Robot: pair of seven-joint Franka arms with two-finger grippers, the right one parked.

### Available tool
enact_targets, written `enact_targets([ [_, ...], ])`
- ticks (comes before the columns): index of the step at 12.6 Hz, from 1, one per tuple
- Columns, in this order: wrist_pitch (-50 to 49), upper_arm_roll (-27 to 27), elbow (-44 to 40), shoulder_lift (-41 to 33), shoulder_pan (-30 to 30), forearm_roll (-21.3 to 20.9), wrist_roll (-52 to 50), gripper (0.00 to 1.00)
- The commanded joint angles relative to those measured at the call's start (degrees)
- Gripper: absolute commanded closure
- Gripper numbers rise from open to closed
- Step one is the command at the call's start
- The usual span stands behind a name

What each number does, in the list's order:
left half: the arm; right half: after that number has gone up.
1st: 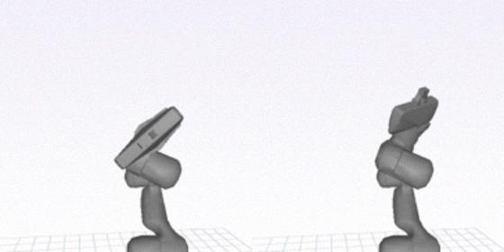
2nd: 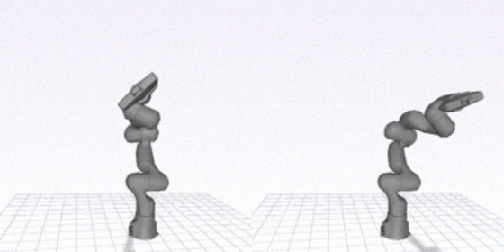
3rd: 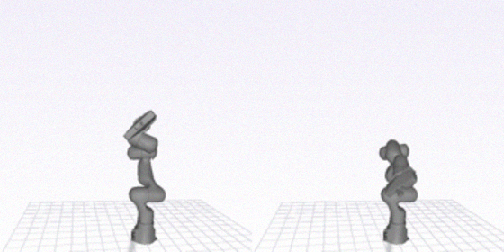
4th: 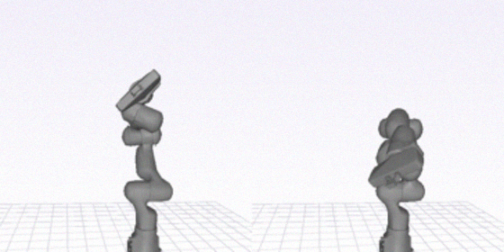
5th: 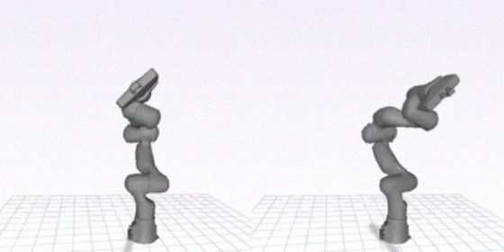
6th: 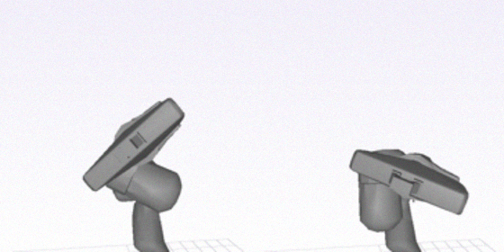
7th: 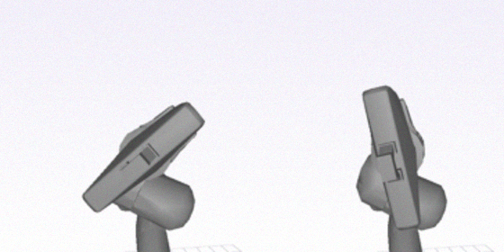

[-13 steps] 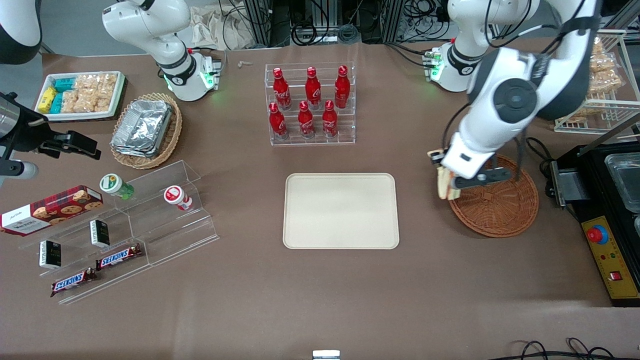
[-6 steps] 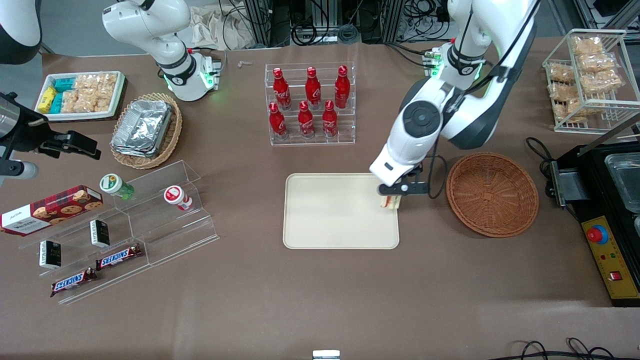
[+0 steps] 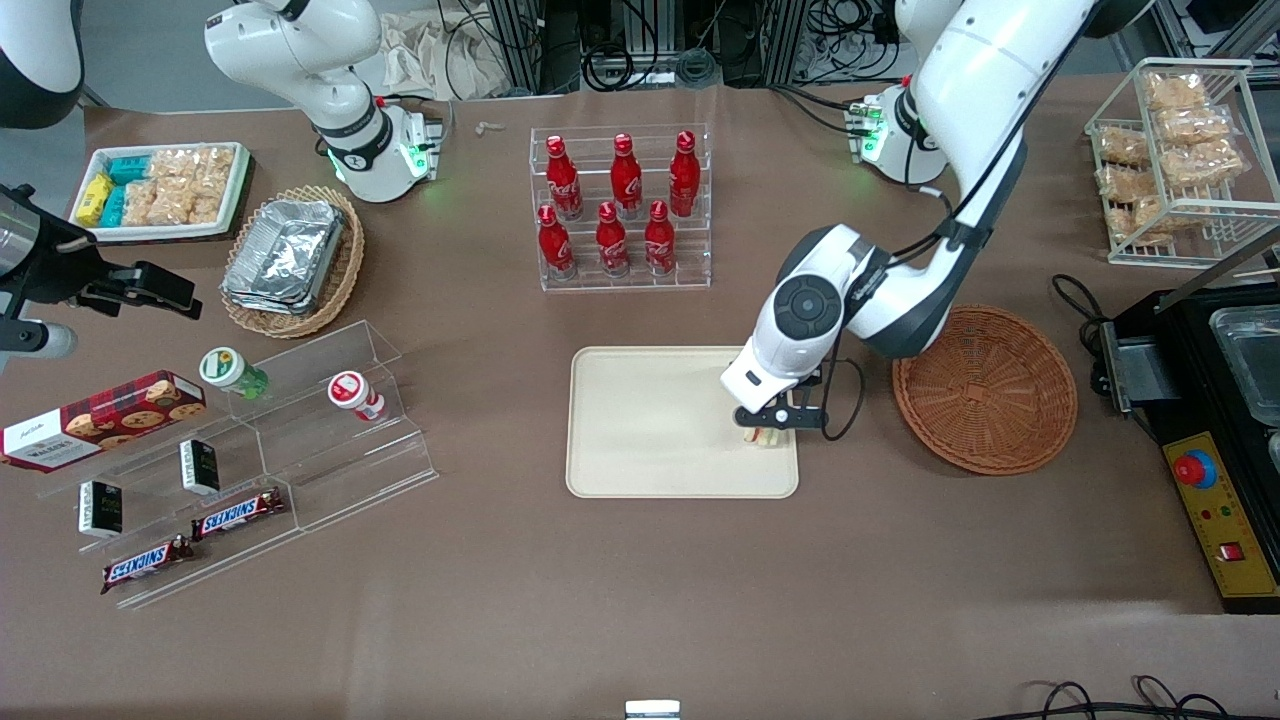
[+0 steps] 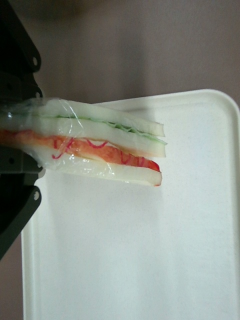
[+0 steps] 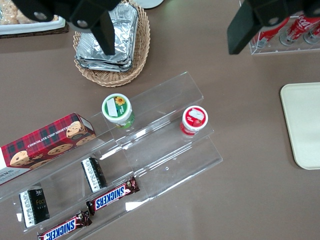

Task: Place sandwich from basket to tray
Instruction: 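Carry the held sandwich over the cream tray, then lower the sandwich onto the tray and open the left gripper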

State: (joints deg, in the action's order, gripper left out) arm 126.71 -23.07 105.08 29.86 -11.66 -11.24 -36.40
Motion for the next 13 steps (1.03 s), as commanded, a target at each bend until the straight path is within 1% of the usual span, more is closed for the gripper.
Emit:
enact_targets([
  [1,-0.15,0.05,-2.60,3.09,-0.03,-1.33,-0.95,1.00],
  [3,-0.06,0.22,-3.04,4.84,-0.20,-1.68,-1.04,1.00],
  [6,0.38,0.22,-3.57,6.34,-0.20,-4.22,-1.74,1.00],
  [8,0.73,0.22,-3.57,6.52,-0.29,-4.40,-2.45,1.00],
  [9,0.82,0.22,-3.57,6.70,-0.20,-4.40,-2.45,0.72],
  [10,0.82,0.22,-4.35,6.96,-0.20,-4.40,-2.10,0.01],
  [13,-1.02,0.22,-6.38,6.70,-0.03,-4.31,-2.10,0.00],
])
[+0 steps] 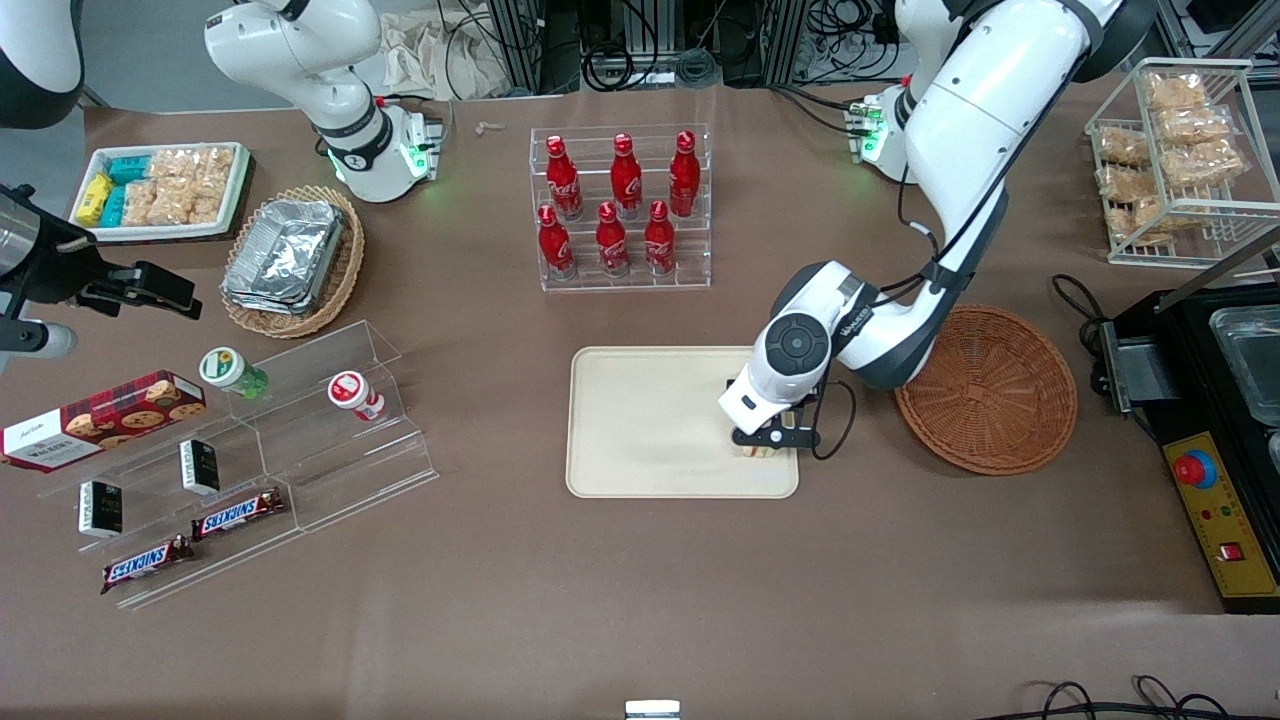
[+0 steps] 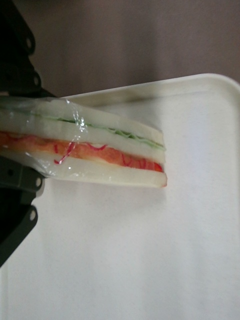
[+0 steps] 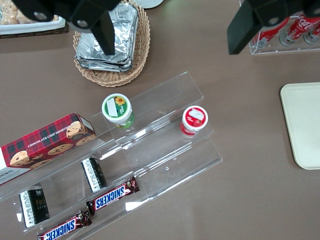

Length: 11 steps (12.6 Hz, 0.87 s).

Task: Place sandwich from basket to tray
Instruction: 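Lower the sandwich onto the tray and open the left gripper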

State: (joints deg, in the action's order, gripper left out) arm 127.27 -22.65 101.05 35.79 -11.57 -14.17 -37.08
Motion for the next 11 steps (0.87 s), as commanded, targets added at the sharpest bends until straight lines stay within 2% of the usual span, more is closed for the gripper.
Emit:
enact_targets([
  [1,-1.93,-0.20,-2.87,0.60,-0.12,-1.30,-1.85,0.00],
  [7,-11.06,-0.55,-3.58,-7.21,0.22,-0.08,-1.33,0.00],
  [11,-11.43,-0.37,-3.58,-12.93,1.19,2.13,-1.33,0.00],
])
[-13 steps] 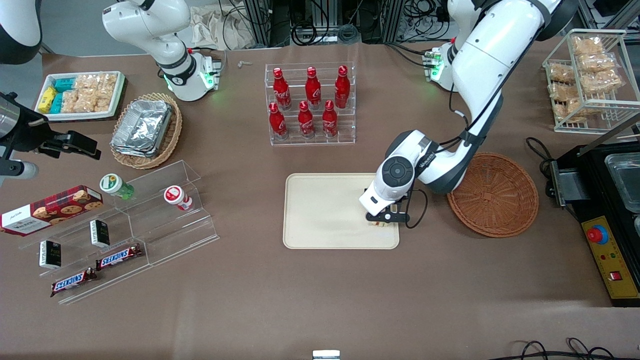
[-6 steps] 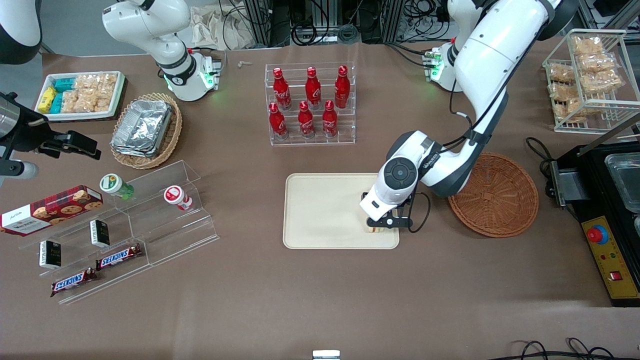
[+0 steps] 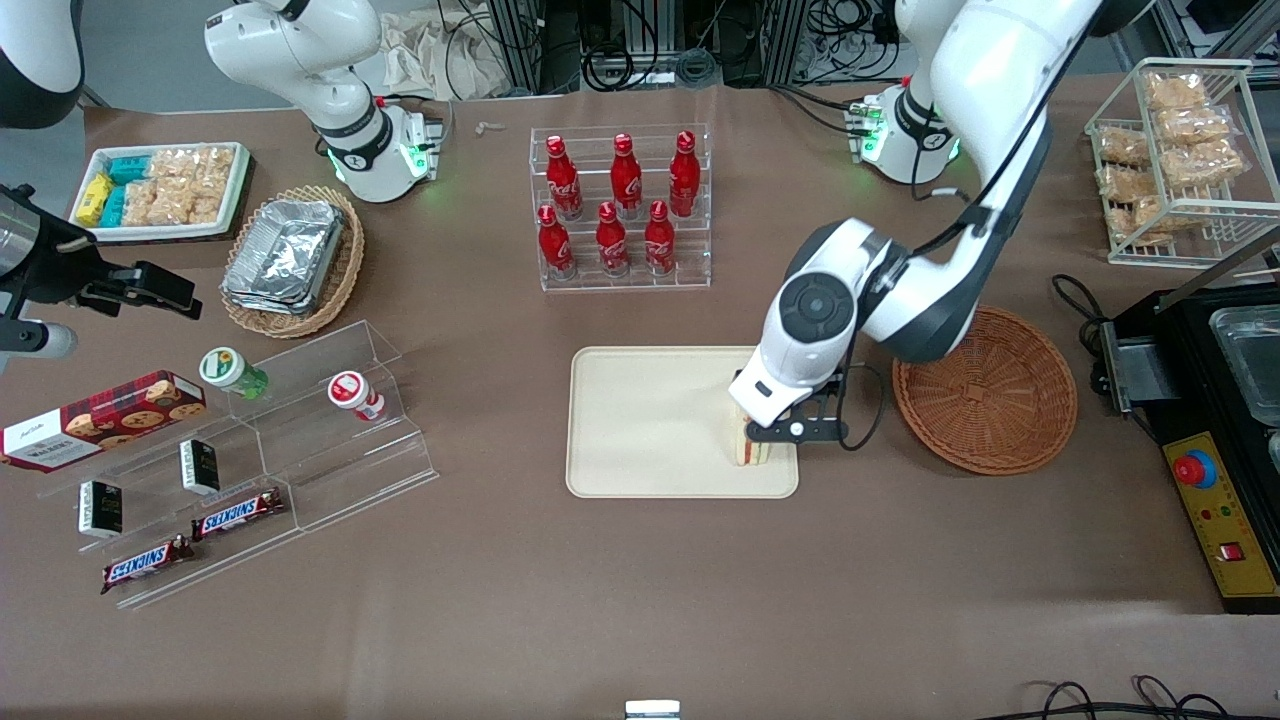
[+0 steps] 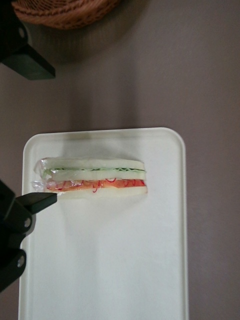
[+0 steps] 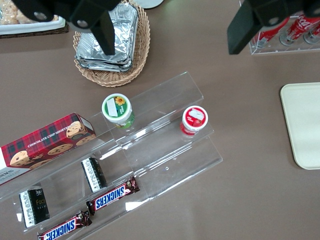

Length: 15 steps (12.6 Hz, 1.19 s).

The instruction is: Place sandwich from basket to tray

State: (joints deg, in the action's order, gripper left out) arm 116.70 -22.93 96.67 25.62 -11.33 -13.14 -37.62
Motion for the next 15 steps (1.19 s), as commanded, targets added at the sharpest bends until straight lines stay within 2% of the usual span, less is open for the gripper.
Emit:
enact_targets([
  [1,-0.94,-0.10,0.80,-3.64,1.48,1.27,-0.78,0.00],
  [6,-1.47,0.07,0.89,-9.17,4.73,2.50,-0.78,0.00],
  [9,-4.97,0.60,0.63,-13.31,6.67,5.31,2.09,0.00],
  [10,-7.25,1.21,0.63,-15.32,7.11,7.66,4.64,0.00],
  [11,-9.88,2.61,0.80,-18.47,7.37,10.47,6.40,0.00],
  [13,-15.42,6.12,0.63,-22.97,7.46,11.90,12.19,0.00],
  [15,-19.30,13.74,1.06,-25.70,7.29,15.67,22.45,0.00],
])
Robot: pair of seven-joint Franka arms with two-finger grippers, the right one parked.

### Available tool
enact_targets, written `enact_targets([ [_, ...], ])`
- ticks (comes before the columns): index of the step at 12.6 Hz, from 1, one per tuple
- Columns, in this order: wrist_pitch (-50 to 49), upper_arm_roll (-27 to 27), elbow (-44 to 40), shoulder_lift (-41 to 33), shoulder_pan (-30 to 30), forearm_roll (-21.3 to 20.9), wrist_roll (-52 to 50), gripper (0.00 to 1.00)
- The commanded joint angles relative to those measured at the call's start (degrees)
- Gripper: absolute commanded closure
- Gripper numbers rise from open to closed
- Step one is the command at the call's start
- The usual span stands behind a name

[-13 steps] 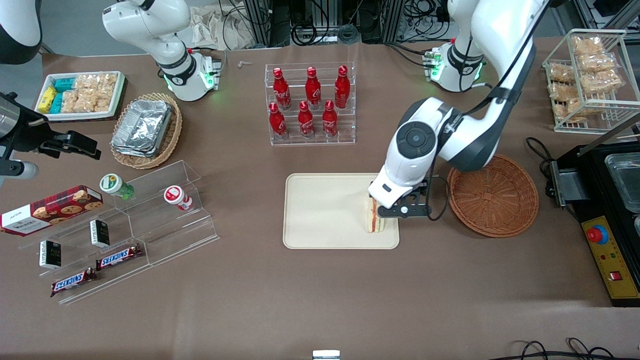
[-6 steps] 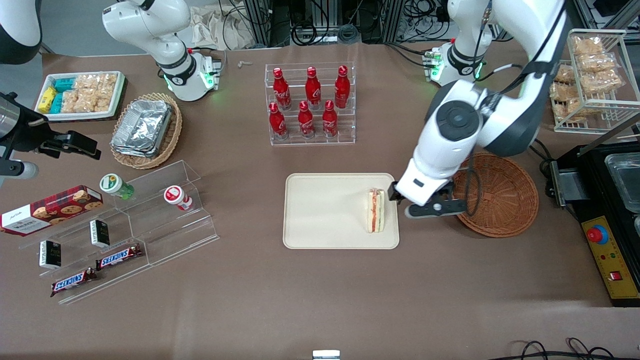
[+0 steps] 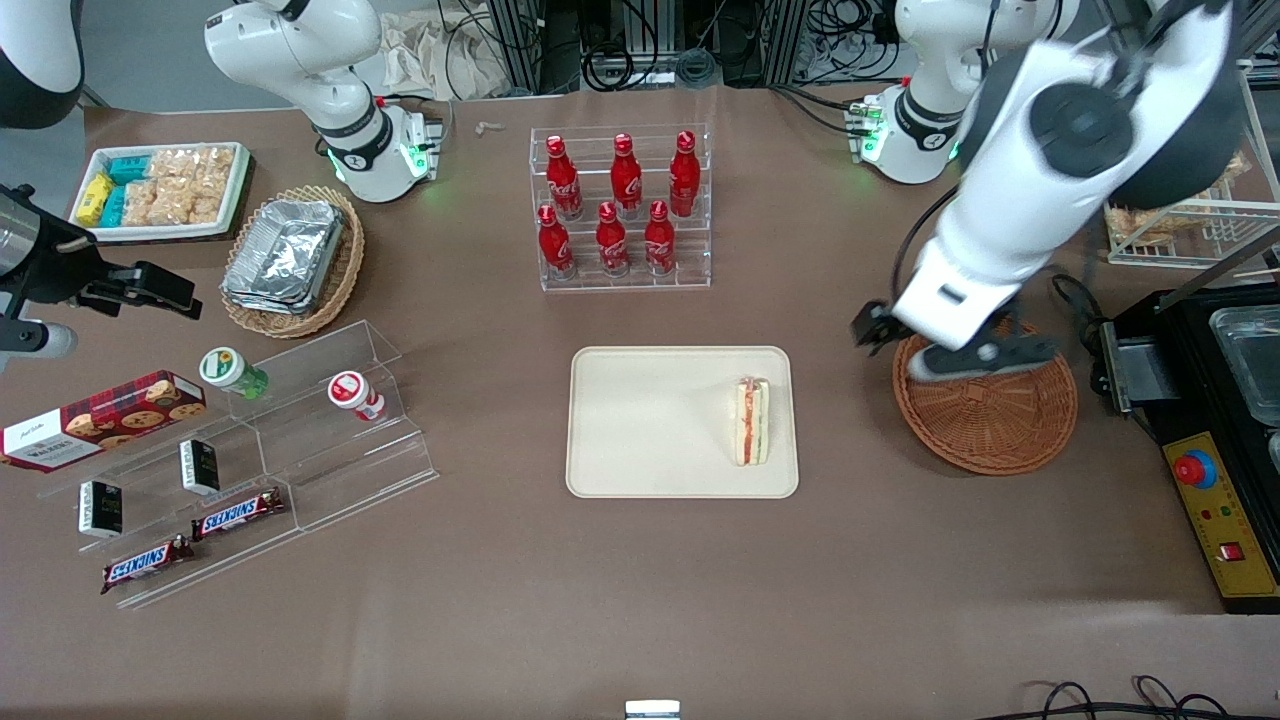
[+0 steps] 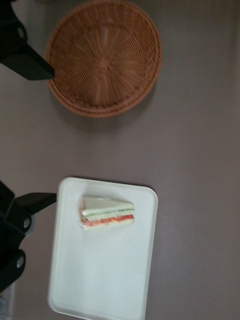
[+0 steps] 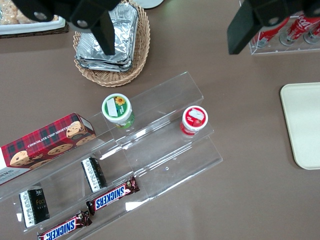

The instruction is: Place sandwich from basket to tray

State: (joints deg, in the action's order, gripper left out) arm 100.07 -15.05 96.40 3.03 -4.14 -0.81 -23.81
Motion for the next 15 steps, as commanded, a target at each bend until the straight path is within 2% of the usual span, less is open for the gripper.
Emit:
enact_targets([
  [1,-3.99,8.52,1.33,-3.99,0.01,3.44,12.09,0.00],
  [4,-4.62,12.50,1.25,-5.49,0.10,3.36,14.93,0.00],
  [9,-4.71,12.15,-2.26,-4.53,-0.25,3.10,14.76,0.00],
  [15,-5.06,12.07,-2.01,-4.52,-0.52,3.10,14.85,0.00],
])
